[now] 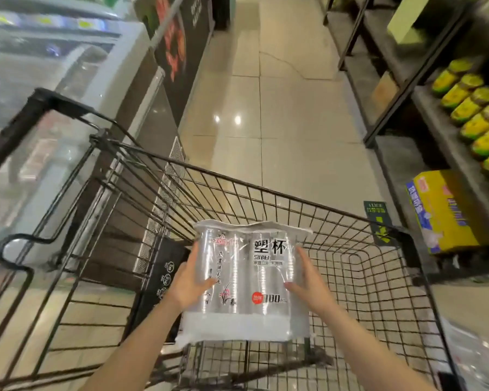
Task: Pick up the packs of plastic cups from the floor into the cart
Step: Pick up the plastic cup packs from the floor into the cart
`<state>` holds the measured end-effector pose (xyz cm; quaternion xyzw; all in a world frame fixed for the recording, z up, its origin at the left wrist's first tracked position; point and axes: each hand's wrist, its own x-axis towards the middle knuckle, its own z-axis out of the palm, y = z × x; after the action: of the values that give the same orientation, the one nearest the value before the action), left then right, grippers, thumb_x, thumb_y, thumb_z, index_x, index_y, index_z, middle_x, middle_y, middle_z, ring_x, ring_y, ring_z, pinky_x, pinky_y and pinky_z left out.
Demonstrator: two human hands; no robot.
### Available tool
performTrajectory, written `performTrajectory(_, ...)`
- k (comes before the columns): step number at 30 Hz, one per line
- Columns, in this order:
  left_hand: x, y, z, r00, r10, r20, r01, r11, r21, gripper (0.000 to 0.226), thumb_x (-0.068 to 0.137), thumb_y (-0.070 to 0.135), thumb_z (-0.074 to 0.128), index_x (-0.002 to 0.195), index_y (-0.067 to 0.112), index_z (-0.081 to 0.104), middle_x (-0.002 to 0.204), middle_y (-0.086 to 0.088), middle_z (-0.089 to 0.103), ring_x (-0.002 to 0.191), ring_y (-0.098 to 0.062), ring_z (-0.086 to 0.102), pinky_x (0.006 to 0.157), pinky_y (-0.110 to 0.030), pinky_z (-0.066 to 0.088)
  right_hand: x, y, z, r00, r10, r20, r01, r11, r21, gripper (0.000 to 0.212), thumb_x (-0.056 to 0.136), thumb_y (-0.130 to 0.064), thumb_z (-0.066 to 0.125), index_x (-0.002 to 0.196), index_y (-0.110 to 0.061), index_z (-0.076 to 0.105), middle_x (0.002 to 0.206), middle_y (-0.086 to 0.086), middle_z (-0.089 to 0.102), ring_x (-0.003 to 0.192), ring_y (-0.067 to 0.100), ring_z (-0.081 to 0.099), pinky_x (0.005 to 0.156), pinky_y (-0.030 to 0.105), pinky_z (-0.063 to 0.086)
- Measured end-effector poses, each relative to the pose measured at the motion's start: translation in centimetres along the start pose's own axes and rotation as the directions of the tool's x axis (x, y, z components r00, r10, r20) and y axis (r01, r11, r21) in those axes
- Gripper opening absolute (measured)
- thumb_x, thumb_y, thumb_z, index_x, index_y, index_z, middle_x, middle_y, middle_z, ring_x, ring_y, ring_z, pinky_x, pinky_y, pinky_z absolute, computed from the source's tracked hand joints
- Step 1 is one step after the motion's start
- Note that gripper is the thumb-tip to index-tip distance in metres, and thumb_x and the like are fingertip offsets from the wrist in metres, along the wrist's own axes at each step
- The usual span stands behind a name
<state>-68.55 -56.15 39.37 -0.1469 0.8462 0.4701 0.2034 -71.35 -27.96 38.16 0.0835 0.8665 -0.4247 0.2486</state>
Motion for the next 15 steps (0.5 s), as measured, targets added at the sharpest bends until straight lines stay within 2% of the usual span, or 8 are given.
performTrajectory(1, 1.0, -0.8, 0.3, 1.0, -0.005, -0.011, 0.005, 1.0, 0.023, 0.102, 0.08, 0.03, 0.071, 0.15, 0.035, -0.004, 0.15, -0.001, 0.034, 0.137, -0.022, 0.031, 0.108, -0.044, 0.029, 1.0, 0.5, 0.9, 1.0, 0.025, 0.006, -0.025, 1.0, -0.017, 0.102, 0.079, -0.017, 0.073, 0.144, -0.052, 0.003, 0.155, 0.0, 0.024, 0.137, 0.031, 0.036, 0.106, 0.052, 0.038)
performTrajectory(3, 3.1, -2.8, 1.0, 1.0, -0.01, -0.022, 0.01, 1.0, 0.027, 0.103, 0.081, 0.033, 0.071, 0.148, 0.041, -0.006, 0.147, -0.006, 0.037, 0.135, -0.022, 0.031, 0.105, -0.039, 0.029, 3.0, 1.8, 2.5, 0.997, 0.07, 0.03, -0.069, 0.997, -0.035, 0.102, 0.081, -0.015, 0.071, 0.146, -0.049, 0.0, 0.155, 0.005, 0.023, 0.134, 0.033, 0.038, 0.104, 0.052, 0.04)
performTrajectory(5, 4.9, -4.6, 2.0, 1.0, -0.012, -0.003, 0.012, 0.998, 0.062, 0.107, 0.083, 0.025, 0.072, 0.144, 0.053, -0.011, 0.141, -0.006, 0.039, 0.131, -0.024, 0.038, 0.105, -0.046, 0.03, 4.4, 3.1, 4.1, 0.994, 0.099, 0.045, -0.097, 0.994, -0.053, 0.106, 0.082, -0.014, 0.07, 0.145, -0.049, -0.006, 0.157, 0.004, 0.019, 0.131, 0.033, 0.043, 0.103, 0.052, 0.041)
performTrajectory(7, 6.1, -5.2, 3.5, 1.0, -0.012, -0.016, 0.015, 0.989, 0.147, 0.104, 0.086, 0.022, 0.068, 0.143, 0.053, -0.014, 0.146, -0.005, 0.03, 0.13, -0.023, 0.04, 0.106, -0.048, 0.033, 5.5, 4.3, 5.3, 0.992, 0.119, 0.041, -0.117, 0.992, -0.049, 0.111, 0.081, -0.012, 0.069, 0.14, -0.056, -0.014, 0.158, 0.003, 0.014, 0.123, 0.034, 0.05, 0.1, 0.055, 0.044)
performTrajectory(9, 6.7, -5.8, 5.2, 0.999, 0.013, -0.043, -0.001, 0.965, 0.261, 0.099, 0.09, 0.019, 0.061, 0.144, 0.047, -0.017, 0.154, -0.009, 0.015, 0.138, -0.028, 0.03, 0.109, -0.045, 0.031, 6.6, 5.9, 6.3, 0.993, 0.117, 0.02, -0.116, 0.992, -0.042, 0.116, 0.079, -0.011, 0.07, 0.135, -0.063, -0.017, 0.157, 0.001, 0.016, 0.113, 0.032, 0.055, 0.095, 0.058, 0.048)
performTrajectory(11, 7.2, -7.1, 6.7, 1.0, 0.021, -0.013, -0.014, 0.912, 0.41, 0.093, 0.093, 0.02, 0.056, 0.144, 0.037, -0.02, 0.156, -0.014, 0.002, 0.142, -0.033, 0.017, 0.111, -0.043, 0.029, 7.3, 7.0, 7.2, 0.991, 0.128, 0.025, -0.125, 0.987, -0.099, 0.116, 0.077, -0.017, 0.073, 0.138, -0.06, -0.016, 0.154, 0.005, 0.027, 0.112, 0.031, 0.059, 0.091, 0.052, 0.052)
performTrajectory(13, 7.6, -8.3, 7.5, 1.0, -0.01, 0.009, 0.003, 0.844, 0.536, 0.085, 0.095, 0.023, 0.053, 0.149, 0.03, -0.012, 0.157, -0.015, -0.008, 0.145, -0.036, 0.008, 0.112, -0.044, 0.03, 7.8, 7.7, 8.1, 0.99, 0.136, 0.031, -0.13, 0.978, -0.161, 0.113, 0.077, -0.024, 0.074, 0.141, -0.055, -0.015, 0.149, 0.01, 0.035, 0.11, 0.029, 0.061, 0.088, 0.045, 0.055)
performTrajectory(15, 7.8, -9.0, 8.1, 1.0, -0.005, 0.02, -0.009, 0.784, 0.621, 0.076, 0.097, 0.025, 0.05, 0.152, 0.027, -0.002, 0.157, -0.015, -0.012, 0.145, -0.037, 0.0, 0.113, -0.044, 0.028, 8.0, 8.1, 8.4, 0.991, 0.13, 0.039, -0.122, 0.977, -0.177, 0.111, 0.078, -0.028, 0.073, 0.14, -0.057, -0.015, 0.153, 0.007, 0.029, 0.117, 0.032, 0.057, 0.091, 0.046, 0.053)
